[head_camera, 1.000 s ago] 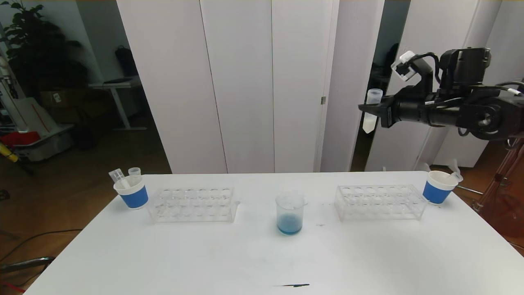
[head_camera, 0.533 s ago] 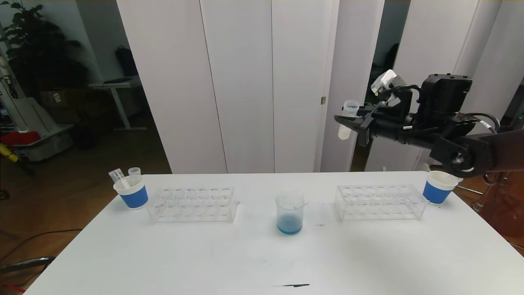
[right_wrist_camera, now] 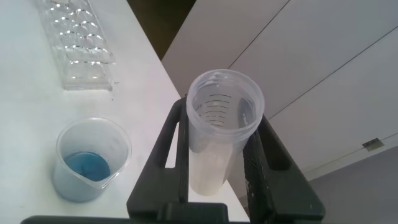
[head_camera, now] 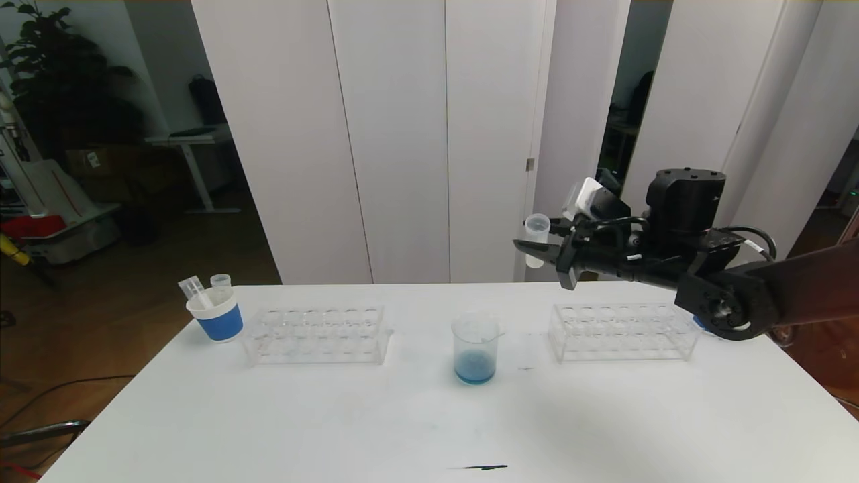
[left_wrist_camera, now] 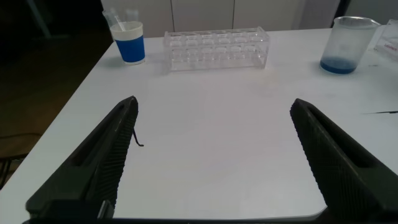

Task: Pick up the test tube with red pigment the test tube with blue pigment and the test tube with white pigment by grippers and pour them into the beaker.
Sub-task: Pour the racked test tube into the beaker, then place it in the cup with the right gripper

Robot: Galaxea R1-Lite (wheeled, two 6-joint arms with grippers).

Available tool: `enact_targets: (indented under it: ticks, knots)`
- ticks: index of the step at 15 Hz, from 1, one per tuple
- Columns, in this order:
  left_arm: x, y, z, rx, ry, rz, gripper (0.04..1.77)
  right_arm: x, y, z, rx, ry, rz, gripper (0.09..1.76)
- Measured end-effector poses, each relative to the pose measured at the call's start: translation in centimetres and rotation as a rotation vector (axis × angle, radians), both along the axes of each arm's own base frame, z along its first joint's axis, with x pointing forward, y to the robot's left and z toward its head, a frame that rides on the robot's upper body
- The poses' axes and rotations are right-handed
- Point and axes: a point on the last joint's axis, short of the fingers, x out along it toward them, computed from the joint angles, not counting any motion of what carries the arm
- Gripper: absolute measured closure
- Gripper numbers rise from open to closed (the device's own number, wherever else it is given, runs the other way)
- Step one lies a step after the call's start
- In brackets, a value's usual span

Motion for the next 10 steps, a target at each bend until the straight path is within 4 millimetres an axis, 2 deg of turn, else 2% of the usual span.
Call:
enact_targets:
  ticks: [4, 10]
  knots:
    - [0.0, 0.0, 0.0, 0.0, 0.0, 0.0, 0.06, 0.3, -0.1, -1.4, -0.04, -0.097, 0.019, 1.28]
    - [0.0, 0.0, 0.0, 0.0, 0.0, 0.0, 0.06, 1.5, 1.0, -3.3, -0.209, -0.295, 0.097, 1.28]
